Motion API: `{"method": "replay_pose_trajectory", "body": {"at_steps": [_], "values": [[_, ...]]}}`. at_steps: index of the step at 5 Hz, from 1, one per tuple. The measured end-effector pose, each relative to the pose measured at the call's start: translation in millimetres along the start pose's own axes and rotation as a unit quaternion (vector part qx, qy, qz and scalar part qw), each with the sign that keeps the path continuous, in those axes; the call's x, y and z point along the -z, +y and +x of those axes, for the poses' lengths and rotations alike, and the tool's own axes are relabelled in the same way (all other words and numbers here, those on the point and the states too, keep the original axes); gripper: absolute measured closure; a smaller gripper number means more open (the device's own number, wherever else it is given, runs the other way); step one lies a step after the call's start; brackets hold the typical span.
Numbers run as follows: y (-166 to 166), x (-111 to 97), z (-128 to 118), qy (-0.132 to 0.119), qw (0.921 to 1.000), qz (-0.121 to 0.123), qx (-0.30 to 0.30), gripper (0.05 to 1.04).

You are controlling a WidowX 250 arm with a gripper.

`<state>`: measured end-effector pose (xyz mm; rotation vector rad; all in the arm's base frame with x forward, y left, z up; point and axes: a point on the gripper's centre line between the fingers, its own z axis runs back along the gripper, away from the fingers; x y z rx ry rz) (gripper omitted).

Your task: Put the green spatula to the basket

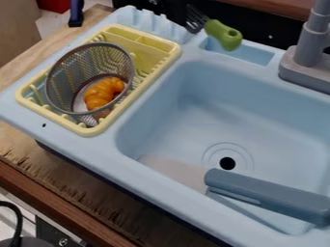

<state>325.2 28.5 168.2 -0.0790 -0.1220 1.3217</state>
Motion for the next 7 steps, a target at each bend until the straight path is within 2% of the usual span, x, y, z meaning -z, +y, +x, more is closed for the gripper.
{"method": "replay_pose_trajectory", "body": {"at_steps": [2,3,4,6,7], "values": [[40.1,-8.5,33.7,0.003,0.9955,0.002,0.095,0.514],[55.0,-4.6,46.1,0.003,0.991,0.006,0.134,0.514],[72.3,-2.0,53.6,-0.002,0.9833,-0.011,0.181,0.514],[86.1,20.4,55.3,-0.018,0.975,-0.005,0.221,0.514],[87.8,24.3,61.1,-0.029,0.9768,-0.01,0.212,0.514]]}}
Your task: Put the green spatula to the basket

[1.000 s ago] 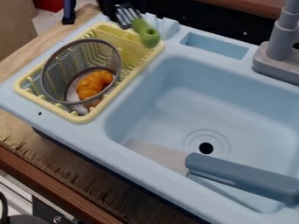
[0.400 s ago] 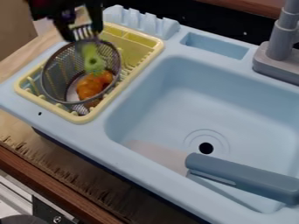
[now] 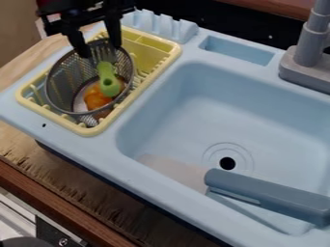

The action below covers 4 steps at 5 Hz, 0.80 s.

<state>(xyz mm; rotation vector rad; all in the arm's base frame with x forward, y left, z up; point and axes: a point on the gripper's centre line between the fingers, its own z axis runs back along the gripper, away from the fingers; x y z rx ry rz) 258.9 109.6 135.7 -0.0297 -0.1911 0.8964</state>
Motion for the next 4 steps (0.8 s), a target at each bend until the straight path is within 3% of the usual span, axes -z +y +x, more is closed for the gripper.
{"method": "replay_pose_trajectory", "body": {"at_steps": [1,2,3,4], "values": [[2.0,5.3,-4.4,-0.001,0.9999,0.013,0.006,0.442],[1.8,1.6,-7.3,0.014,0.9997,0.016,0.01,0.161],[-1.6,-9.1,-4.5,0.022,0.9997,0.008,0.009,0.077],[-5.2,-18.0,-2.6,0.03,0.9995,-0.004,0.01,0.083]]}}
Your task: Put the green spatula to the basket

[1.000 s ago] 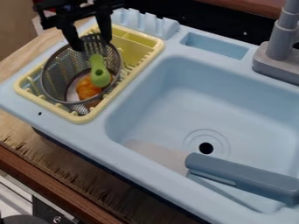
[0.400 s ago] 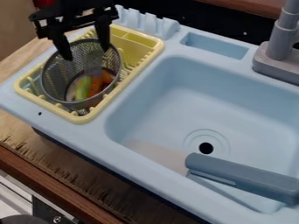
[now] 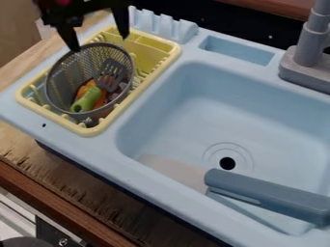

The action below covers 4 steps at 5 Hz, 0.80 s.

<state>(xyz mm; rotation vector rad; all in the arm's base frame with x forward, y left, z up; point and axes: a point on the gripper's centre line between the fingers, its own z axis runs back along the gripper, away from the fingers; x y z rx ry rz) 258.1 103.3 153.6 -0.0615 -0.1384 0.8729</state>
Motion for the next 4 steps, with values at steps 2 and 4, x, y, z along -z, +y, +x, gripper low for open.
{"method": "replay_pose_trajectory", "body": {"at_steps": [2,4], "values": [[-29.7,-7.4,-1.9,-0.043,0.9948,-0.033,0.086,0.083],[-68.0,-21.9,-10.7,-0.068,0.9681,-0.028,0.24,0.083]]}}
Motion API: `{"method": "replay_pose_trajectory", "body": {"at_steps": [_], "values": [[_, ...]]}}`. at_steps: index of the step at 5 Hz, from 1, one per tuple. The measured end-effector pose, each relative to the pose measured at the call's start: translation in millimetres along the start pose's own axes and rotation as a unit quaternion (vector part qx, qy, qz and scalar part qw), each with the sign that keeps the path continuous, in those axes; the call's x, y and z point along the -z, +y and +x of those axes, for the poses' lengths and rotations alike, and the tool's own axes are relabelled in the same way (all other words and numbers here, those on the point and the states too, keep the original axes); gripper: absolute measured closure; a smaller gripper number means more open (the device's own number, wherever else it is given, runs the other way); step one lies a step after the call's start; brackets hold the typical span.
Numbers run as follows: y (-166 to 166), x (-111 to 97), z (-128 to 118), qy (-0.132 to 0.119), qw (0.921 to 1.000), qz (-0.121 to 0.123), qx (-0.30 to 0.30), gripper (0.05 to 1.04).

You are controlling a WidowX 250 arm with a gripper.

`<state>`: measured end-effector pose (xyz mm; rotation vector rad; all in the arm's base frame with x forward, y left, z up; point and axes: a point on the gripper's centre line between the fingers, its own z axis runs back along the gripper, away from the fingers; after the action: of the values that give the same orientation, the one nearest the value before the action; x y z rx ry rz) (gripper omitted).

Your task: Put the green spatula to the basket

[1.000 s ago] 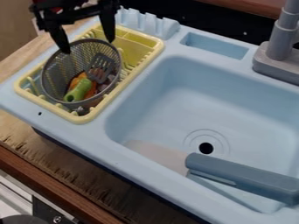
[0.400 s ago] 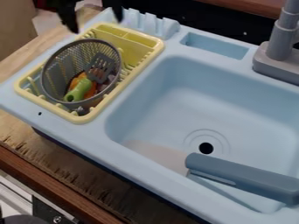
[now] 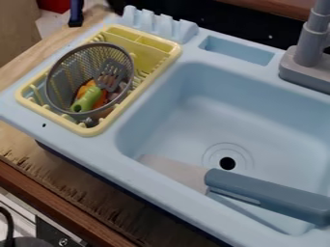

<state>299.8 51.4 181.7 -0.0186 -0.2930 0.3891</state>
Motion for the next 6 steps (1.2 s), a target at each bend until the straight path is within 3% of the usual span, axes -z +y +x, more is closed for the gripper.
{"method": "replay_pose_trajectory", "body": {"at_steps": [1,3,6], "values": [[-13.3,0.5,-2.8,-0.002,0.9985,0.006,0.055,0.083],[-33.1,14.2,-18.7,0.012,0.9879,0.013,0.154,0.083],[-42.9,14.9,-77.4,0.002,0.9708,0.006,0.24,0.083]]}}
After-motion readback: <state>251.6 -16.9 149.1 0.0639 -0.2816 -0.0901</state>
